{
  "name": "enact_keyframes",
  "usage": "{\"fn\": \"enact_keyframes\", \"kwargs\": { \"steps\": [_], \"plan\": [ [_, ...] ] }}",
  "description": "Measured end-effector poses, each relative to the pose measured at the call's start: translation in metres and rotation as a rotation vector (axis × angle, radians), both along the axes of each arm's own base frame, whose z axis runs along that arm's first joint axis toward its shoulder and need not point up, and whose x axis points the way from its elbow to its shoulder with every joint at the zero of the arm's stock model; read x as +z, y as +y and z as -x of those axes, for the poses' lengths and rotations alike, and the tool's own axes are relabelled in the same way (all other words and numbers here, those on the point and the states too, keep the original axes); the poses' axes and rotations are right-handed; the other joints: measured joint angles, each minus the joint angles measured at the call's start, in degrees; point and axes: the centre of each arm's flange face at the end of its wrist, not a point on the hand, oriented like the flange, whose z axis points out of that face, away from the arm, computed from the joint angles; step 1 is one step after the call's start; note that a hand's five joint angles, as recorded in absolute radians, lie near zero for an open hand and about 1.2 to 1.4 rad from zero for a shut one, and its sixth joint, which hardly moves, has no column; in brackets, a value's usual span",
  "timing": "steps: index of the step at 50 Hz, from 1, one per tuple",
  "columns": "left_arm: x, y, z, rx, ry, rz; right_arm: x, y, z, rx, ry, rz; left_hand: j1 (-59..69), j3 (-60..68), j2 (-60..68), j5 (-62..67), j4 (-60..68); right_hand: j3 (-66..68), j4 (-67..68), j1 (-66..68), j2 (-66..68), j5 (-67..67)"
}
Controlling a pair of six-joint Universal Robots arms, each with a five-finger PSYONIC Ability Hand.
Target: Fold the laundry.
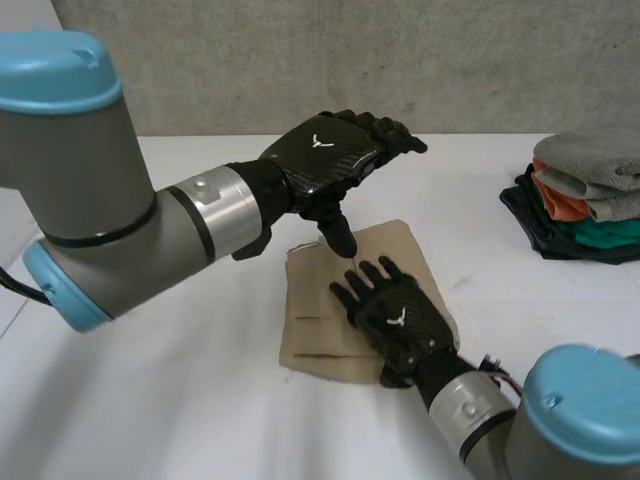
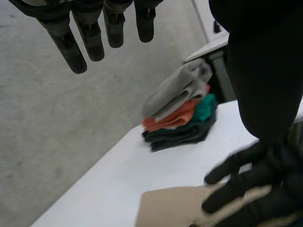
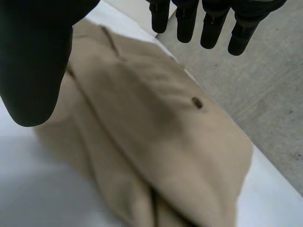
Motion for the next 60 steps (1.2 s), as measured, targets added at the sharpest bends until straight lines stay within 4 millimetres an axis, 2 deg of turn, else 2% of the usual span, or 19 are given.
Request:
{"fn": "enact_keyframes", "kwargs": {
  "steps": [5,10,23,26,27,28,30,32,37,38,44,46,48,49,51,55,56,57,60],
  "plan": [
    [0.000,0.000,-0.002,-0.031,0.004,-0.045,-0.021,-0.004,-0.003,-0.005,-0.004,0.016,0.0,0.0,0.0,0.0,0.0,0.0,0.0,0.0,0.0,0.0],
    [-0.003,0.000,-0.001,-0.019,-0.001,-0.052,-0.030,-0.015,-0.006,-0.036,-0.018,0.060,0.0,0.0,0.0,0.0,0.0,0.0,0.0,0.0,0.0,0.0],
    [-0.005,-0.003,0.000,0.002,0.012,-0.025,-0.036,-0.043,-0.014,-0.119,-0.049,0.154,0.0,0.0,0.0,0.0,0.0,1.9,1.5,2.6,2.8,1.4],
    [-0.006,-0.004,0.001,0.003,0.014,-0.023,-0.033,-0.048,-0.018,-0.114,-0.062,0.162,0.0,0.0,0.0,0.0,0.0,24.2,23.4,25.4,25.5,19.2],
    [-0.006,-0.004,0.001,0.003,0.014,-0.023,-0.033,-0.049,-0.018,-0.113,-0.064,0.164,0.0,0.0,0.0,0.0,0.0,27.8,26.8,29.0,29.2,23.0],
    [-0.006,-0.004,0.001,0.003,0.013,-0.024,-0.031,-0.052,-0.021,-0.101,-0.074,0.170,0.0,0.0,0.0,0.0,0.0,43.8,42.9,42.7,45.9,36.2],
    [-0.007,-0.004,0.000,0.003,0.012,-0.025,-0.028,-0.054,-0.024,-0.086,-0.086,0.178,0.0,0.0,0.0,0.0,0.0,51.8,50.9,46.7,54.2,44.1],
    [-0.007,-0.004,0.000,0.004,0.012,-0.025,-0.025,-0.056,-0.027,-0.072,-0.096,0.186,0.0,0.0,0.0,0.0,0.0,55.4,55.3,46.9,56.3,49.1],
    [-0.006,-0.005,-0.001,0.010,0.014,-0.021,-0.010,-0.068,-0.037,-0.035,-0.141,0.232,0.0,0.0,0.0,0.0,0.0,55.5,56.0,46.9,56.3,50.5],
    [-0.002,-0.006,-0.002,0.019,0.020,-0.013,0.008,-0.083,-0.041,-0.034,-0.185,0.278,0.0,0.0,0.0,0.0,0.0,55.5,56.0,47.6,56.3,50.7],
    [0.013,-0.006,-0.006,0.048,0.047,0.030,0.062,-0.123,-0.036,-0.083,-0.277,0.385,0.0,0.0,0.0,0.0,0.0,55.5,56.3,48.4,56.3,50.7],
    [0.023,-0.006,-0.008,0.063,0.065,0.059,0.096,-0.144,-0.027,-0.121,-0.320,0.440,0.0,0.0,0.0,0.0,0.0,55.5,56.3,48.4,56.3,51.0],
    [0.029,-0.005,-0.010,0.071,0.078,0.077,0.116,-0.157,-0.019,-0.146,-0.343,0.469,0.0,0.0,0.0,0.0,0.0,55.5,56.3,48.4,56.3,51.2],
    [0.033,-0.004,-0.011,0.076,0.086,0.090,0.131,-0.169,-0.011,-0.168,-0.363,0.492,0.0,0.0,0.0,0.0,0.0,55.5,56.3,48.4,56.3,51.3],
    [0.038,-0.004,-0.012,0.080,0.096,0.104,0.149,-0.182,0.000,-0.193,-0.388,0.519,0.0,0.0,0.0,0.0,0.0,55.5,56.3,48.4,56.3,51.3],
    [0.045,-0.001,-0.013,0.084,0.110,0.124,0.189,-0.219,0.039,-0.239,-0.453,0.587,0.0,0.0,0.0,0.0,0.0,55.5,56.5,48.4,56.3,51.3],
    [0.045,-0.001,-0.013,0.084,0.110,0.125,0.192,-0.223,0.045,-0.243,-0.460,0.594,0.0,0.0,0.0,0.0,0.0,55.6,56.5,48.4,56.3,51.3],
    [0.045,0.000,-0.013,0.084,0.111,0.125,0.202,-0.235,0.061,-0.251,-0.476,0.615,0.0,0.0,0.0,0.0,0.0,55.7,56.5,48.4,56.3,51.3],
    [0.044,0.001,-0.013,0.081,0.110,0.122,0.212,-0.259,0.099,-0.263,-0.500,0.638,0.0,0.0,0.0,0.0,0.0,55.7,56.5,48.3,56.3,51.3]
  ]
}}
